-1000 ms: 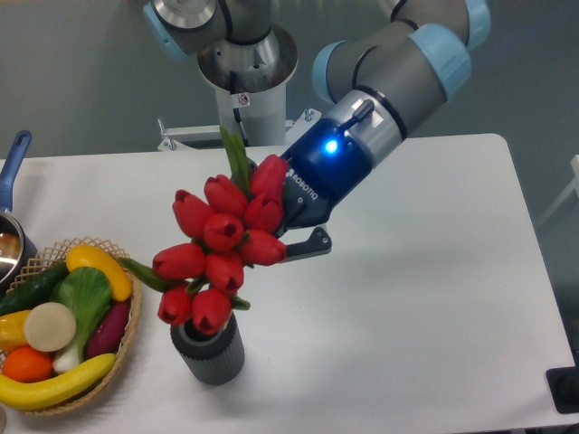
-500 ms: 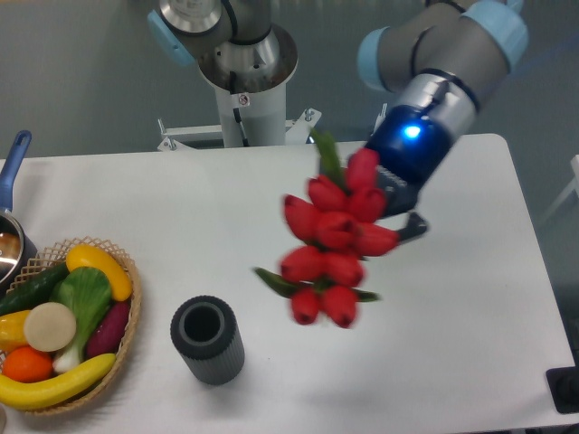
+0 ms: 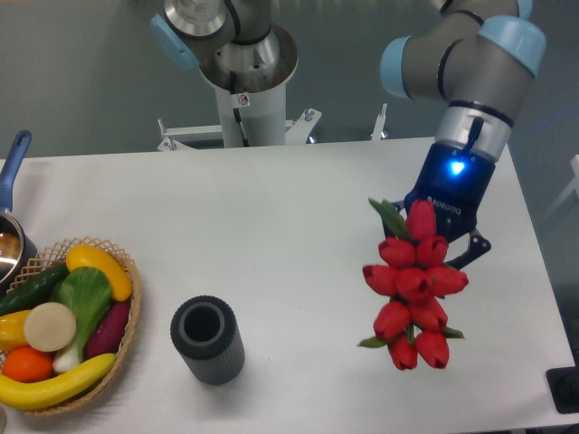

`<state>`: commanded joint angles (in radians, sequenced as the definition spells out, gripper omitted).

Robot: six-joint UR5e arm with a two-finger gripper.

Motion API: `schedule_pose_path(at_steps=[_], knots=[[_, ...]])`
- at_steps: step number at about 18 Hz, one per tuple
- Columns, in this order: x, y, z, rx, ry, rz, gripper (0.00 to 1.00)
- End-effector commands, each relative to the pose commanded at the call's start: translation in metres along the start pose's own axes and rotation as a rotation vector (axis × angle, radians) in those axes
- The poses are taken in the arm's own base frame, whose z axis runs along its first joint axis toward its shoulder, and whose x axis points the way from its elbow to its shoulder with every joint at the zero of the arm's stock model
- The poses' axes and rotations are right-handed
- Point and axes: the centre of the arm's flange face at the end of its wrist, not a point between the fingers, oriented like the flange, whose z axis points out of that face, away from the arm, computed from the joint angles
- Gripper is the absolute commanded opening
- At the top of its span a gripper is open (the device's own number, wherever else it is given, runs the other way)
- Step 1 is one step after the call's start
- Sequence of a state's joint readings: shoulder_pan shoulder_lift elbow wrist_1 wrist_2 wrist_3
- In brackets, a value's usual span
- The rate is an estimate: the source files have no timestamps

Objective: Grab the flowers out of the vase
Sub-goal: 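Carry the tulip bunch away from the vase and hold it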

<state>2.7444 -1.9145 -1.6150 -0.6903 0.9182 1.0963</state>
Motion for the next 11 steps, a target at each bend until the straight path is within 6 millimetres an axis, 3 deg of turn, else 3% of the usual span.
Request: schedule_pose_path(at_steps=[2,5,11], knots=[[0.011,0.020,0.006,-0.126,-0.027,0.010,0.00],[0.022,0.032,0.009,-0.253,-0.053,0.016,0.00],[0.032,0.012,0.017,-0.499,-0.032,0.049,0.03]])
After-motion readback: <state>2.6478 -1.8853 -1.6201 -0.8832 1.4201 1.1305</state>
